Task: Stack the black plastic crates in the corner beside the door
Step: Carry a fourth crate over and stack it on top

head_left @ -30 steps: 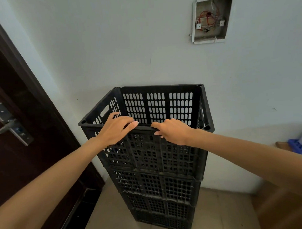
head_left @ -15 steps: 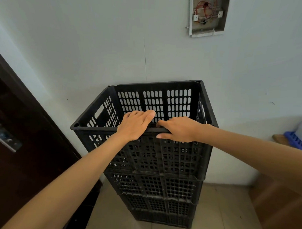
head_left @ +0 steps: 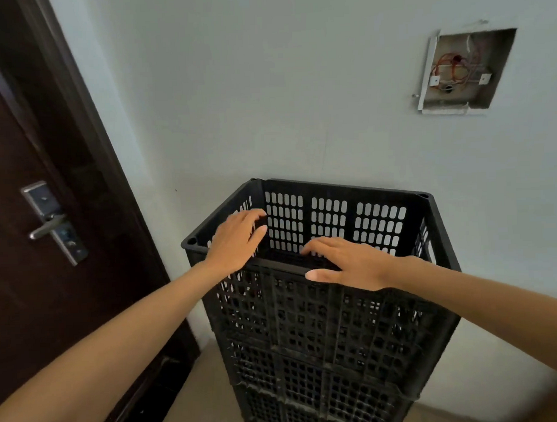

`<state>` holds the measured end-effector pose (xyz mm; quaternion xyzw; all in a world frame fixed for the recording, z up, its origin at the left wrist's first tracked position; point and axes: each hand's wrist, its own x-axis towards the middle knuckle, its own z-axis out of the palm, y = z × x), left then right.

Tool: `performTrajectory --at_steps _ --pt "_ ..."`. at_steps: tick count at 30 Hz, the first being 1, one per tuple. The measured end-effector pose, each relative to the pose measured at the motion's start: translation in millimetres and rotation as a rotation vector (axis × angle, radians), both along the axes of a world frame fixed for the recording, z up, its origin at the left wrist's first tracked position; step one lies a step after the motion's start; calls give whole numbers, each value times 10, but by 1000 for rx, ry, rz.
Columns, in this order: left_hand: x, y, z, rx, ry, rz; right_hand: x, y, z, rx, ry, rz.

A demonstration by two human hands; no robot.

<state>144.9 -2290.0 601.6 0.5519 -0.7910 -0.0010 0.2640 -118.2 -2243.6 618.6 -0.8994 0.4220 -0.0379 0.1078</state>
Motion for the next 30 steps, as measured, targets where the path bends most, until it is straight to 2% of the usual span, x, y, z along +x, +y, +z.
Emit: performTrajectory --at_steps 3,5,8,13,18,25,30 --pt "363 -271 65 68 53 157 486 -432 88 59 -168 22" --pt "525 -469 87 114 33 218 801 -770 132 -4 -196 40" --pt "674 -759 43 211 1 270 1178 -1279 143 -111 -117 57" --pt "742 -1169 -100 370 -46 295 1535 -2040 67 -167 69 71" --pt "724 -1442 -63 423 -120 285 1825 -2546 -123 -211 171 145" --pt "709 -1497 -85 483 1 229 1954 -2813 -320 -240 93 219" --pt "730 -1543 -111 553 70 199 1979 -2815 -351 -243 92 192"
